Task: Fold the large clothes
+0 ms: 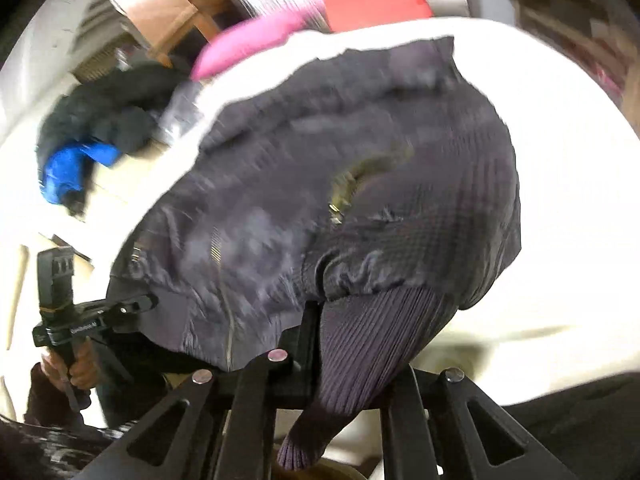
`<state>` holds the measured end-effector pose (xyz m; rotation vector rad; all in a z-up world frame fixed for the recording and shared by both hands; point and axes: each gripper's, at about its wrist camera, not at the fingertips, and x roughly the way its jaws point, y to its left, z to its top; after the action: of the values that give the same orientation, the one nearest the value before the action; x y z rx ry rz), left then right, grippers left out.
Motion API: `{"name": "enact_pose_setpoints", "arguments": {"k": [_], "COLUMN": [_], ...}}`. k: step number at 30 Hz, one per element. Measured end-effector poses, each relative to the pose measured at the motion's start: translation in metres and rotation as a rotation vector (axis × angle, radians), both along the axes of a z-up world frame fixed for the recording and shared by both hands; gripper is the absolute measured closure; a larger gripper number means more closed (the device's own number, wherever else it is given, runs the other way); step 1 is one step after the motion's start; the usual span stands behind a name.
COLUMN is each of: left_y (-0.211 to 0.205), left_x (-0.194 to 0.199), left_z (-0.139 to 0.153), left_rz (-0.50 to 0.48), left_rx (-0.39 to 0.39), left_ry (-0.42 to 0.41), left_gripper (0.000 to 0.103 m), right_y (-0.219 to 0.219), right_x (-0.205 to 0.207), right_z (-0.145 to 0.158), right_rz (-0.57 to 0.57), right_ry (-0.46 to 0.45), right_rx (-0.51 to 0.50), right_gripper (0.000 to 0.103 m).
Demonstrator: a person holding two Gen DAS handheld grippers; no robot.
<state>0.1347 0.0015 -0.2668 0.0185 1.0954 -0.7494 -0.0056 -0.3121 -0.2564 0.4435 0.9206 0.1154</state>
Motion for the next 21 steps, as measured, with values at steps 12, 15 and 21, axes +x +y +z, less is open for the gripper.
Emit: {"name": "enact_pose_setpoints", "arguments": {"k": [12,15,21], "left_y": [0.011,-0.002,-0.044], "left_x": [0.086,0.127,0.222], "left_z": [0.105,0.127,0.153], "left_rz": [0.045,0.078,0.134], "left_rx": [-0.183,-0.202,-0.179], "left_ry": [-0.163,-0.207,-0.272], "left_gripper": [0.095,0.095,0.095], "right_y": [-0.043,-0.063,-0.089], "right_x": [0.046,0.072,0.171], "right_z": [0.104,0.123,0.148], "right_rz": [-0.108,-0.145,-0.217], "right_ry": [-0.286,-0.324,-0.374], "right_rx": [0.023,0.013,-0.027], "right_gripper": [0.093,0.093,0.093]}}
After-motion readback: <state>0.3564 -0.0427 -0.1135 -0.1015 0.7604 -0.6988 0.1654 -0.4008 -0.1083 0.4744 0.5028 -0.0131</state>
